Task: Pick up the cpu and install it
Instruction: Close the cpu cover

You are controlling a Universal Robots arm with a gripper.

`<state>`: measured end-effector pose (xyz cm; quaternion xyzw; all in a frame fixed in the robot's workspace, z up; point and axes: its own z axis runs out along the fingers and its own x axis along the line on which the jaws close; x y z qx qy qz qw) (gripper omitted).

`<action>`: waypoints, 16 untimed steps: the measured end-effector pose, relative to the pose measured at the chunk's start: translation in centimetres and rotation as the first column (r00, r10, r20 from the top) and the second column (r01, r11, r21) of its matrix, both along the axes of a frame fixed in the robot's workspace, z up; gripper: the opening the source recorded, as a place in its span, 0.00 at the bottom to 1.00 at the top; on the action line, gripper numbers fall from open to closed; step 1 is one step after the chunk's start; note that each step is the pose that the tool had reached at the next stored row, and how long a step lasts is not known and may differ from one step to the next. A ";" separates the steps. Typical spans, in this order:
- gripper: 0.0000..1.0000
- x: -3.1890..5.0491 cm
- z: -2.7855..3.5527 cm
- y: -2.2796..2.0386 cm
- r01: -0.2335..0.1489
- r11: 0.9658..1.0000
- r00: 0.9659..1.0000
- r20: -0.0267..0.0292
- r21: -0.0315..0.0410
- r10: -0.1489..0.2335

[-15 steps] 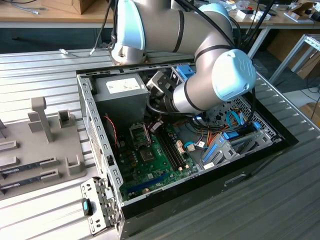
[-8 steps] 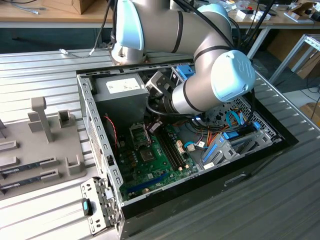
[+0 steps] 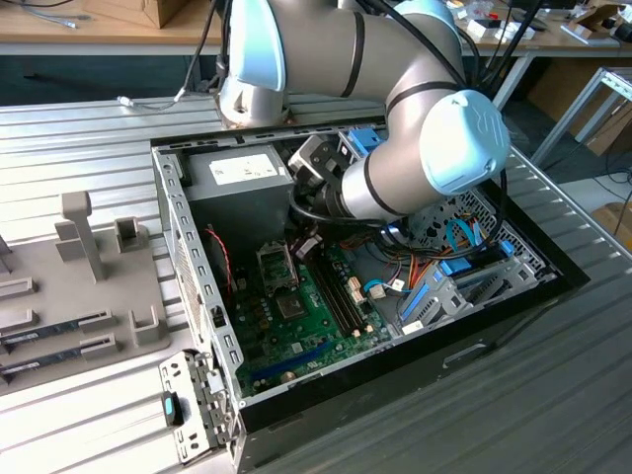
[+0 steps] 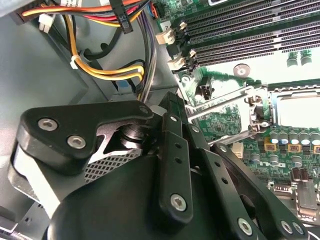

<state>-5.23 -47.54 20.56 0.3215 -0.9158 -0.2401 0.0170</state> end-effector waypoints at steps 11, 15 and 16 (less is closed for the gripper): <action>0.11 -0.01 0.15 -0.58 0.000 1.000 1.000 0.000 0.000 0.000; 0.11 -0.01 0.58 -0.71 0.000 1.000 1.000 0.000 0.000 0.000; 0.11 0.00 0.65 -0.72 0.000 1.000 1.000 0.000 0.000 0.000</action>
